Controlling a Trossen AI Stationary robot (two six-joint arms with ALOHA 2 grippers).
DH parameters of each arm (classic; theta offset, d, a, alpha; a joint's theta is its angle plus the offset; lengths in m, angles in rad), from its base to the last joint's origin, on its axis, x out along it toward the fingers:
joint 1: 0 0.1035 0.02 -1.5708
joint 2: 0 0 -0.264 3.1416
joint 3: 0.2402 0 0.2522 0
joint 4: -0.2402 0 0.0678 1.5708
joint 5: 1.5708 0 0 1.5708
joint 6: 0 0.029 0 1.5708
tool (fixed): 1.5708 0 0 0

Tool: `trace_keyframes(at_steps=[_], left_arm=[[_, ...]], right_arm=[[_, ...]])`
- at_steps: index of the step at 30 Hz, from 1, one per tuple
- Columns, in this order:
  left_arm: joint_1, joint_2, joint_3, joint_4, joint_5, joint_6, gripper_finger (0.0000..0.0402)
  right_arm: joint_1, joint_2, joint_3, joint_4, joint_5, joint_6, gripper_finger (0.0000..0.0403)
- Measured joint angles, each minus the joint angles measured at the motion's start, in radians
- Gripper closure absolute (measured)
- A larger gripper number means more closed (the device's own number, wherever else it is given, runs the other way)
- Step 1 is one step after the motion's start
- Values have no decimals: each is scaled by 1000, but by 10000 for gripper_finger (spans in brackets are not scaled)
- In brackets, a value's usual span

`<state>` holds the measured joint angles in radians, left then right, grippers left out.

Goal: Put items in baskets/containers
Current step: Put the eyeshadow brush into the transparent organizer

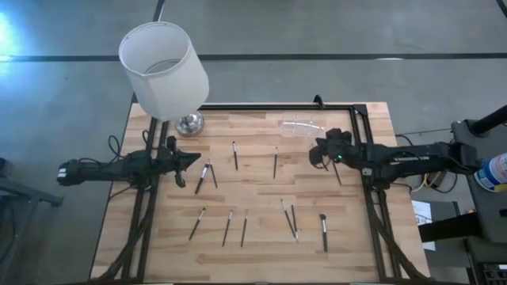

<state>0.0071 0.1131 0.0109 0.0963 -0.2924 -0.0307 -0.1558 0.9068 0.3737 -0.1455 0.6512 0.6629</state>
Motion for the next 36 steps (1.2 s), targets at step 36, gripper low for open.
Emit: trace_keyframes(at_steps=[36], left_arm=[[0,2,-3,-10,0,-29,401]], right_arm=[[-272,685,354,-345,-387,-47,314]])
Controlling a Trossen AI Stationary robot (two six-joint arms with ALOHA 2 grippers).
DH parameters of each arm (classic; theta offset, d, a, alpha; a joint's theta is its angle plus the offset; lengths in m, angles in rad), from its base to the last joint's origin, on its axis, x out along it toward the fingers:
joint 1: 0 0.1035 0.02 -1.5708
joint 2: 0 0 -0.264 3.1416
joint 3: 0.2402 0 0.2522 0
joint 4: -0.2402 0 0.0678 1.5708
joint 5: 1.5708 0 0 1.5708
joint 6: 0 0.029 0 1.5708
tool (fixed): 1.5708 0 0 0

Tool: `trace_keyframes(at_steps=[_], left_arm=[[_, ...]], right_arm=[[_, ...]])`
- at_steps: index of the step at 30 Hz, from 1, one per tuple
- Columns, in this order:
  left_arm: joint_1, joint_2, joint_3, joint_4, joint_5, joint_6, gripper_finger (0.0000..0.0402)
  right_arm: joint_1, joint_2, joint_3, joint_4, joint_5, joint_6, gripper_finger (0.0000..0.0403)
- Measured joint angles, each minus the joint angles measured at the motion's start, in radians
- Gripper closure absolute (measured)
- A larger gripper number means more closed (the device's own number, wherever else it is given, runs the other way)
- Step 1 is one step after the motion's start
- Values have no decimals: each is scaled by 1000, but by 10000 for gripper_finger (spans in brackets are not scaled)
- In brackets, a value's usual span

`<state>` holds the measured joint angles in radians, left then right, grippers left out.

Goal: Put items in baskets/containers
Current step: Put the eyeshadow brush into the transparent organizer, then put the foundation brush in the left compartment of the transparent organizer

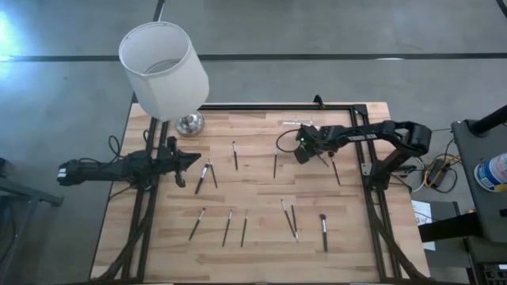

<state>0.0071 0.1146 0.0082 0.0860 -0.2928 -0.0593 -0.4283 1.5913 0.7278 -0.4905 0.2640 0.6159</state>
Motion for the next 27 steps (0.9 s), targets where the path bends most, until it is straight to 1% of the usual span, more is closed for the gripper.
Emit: trace_keyframes(at_steps=[6,11,17,22,27], left_arm=[[0,0,0,1,0,-3,401],[0,0,-1,1,0,-19,401],[0,0,-1,-7,0,-19,401],[0,0,-2,-7,0,-20,401],[0,0,-2,-8,0,-23,401]], right_arm=[[-19,-44,-14,-9,-42,-38,344],[-34,-44,-20,-2,-70,-60,370],[-39,-27,-22,4,-81,-98,379],[-32,-85,-28,3,-79,-106,380],[0,-208,-49,23,-57,-106,381]])
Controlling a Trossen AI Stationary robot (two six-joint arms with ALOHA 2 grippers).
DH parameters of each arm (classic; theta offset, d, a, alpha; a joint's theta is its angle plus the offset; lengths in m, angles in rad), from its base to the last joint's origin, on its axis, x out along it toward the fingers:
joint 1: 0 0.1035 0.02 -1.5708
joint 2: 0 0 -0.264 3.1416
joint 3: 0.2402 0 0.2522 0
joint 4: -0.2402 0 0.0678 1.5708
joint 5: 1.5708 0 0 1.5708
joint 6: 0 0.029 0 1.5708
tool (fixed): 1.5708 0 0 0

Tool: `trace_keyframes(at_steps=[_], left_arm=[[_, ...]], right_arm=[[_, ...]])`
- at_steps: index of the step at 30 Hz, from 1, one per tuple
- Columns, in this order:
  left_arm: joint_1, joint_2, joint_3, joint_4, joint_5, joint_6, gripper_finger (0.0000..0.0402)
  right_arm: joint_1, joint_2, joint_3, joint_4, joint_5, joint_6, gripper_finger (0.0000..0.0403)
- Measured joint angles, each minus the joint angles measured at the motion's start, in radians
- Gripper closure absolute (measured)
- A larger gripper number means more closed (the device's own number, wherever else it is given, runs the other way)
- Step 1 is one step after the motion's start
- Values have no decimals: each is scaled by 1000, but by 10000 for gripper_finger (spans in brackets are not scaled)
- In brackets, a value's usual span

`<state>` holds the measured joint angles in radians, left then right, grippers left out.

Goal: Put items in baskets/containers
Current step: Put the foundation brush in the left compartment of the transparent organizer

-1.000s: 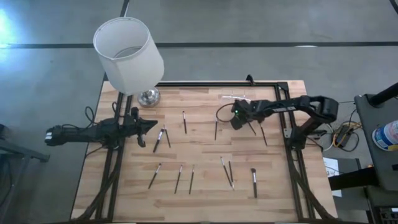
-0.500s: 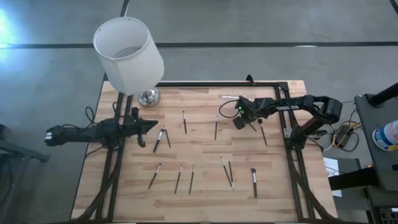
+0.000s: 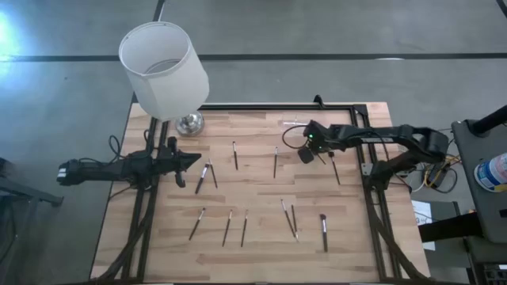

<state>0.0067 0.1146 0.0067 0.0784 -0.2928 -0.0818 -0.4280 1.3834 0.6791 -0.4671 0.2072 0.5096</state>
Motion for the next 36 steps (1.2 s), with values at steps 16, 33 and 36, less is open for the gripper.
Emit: trace_keyframes(at_steps=[16,33,36], left_arm=[[0,0,-1,1,0,-5,401],[0,0,-1,4,-4,2,401],[0,0,-1,4,-4,1,401]], right_arm=[[267,-472,-504,1066,492,-206,381],[33,-19,-482,1698,687,-399,381],[-5,130,-440,1864,686,-467,381]])
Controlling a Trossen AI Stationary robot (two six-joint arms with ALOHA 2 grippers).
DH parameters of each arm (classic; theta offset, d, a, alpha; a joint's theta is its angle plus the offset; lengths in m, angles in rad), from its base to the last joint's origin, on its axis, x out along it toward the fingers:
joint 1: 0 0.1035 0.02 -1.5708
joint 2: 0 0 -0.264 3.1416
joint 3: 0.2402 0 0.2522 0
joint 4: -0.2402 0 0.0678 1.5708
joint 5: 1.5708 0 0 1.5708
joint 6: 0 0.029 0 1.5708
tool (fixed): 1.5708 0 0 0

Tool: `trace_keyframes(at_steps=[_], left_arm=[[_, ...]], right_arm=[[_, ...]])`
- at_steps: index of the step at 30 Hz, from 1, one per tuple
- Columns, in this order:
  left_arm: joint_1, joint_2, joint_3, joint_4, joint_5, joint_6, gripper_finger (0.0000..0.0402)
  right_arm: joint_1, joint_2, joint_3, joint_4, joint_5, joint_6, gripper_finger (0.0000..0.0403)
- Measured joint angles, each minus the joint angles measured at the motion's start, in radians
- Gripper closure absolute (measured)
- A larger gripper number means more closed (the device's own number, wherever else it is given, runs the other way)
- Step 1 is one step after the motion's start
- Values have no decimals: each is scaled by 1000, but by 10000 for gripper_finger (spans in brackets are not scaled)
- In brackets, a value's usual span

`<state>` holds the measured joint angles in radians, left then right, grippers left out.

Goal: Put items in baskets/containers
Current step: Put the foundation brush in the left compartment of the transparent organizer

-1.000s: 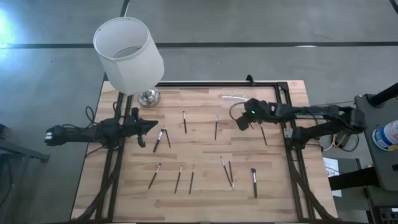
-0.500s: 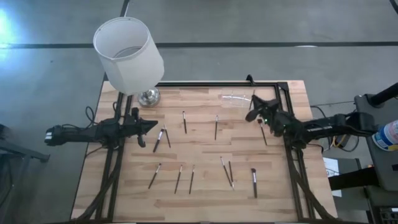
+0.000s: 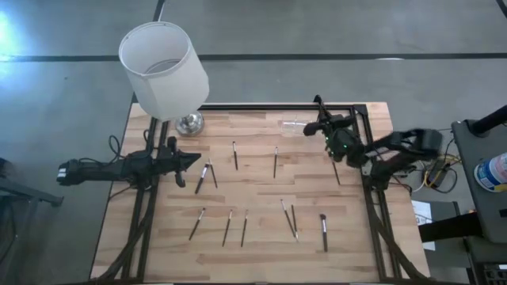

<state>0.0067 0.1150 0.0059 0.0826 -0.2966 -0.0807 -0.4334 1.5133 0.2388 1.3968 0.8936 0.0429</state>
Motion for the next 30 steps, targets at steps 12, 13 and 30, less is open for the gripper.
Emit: trace_keyframes(at_steps=[12,13,30], left_arm=[[0,0,0,-1,0,-1,401],[0,0,0,-1,0,-1,401],[0,0,0,-1,0,-2,401]], right_arm=[[-73,306,99,153,2,10,381],[-73,306,94,154,5,10,381],[-76,303,37,6,27,225,380]])
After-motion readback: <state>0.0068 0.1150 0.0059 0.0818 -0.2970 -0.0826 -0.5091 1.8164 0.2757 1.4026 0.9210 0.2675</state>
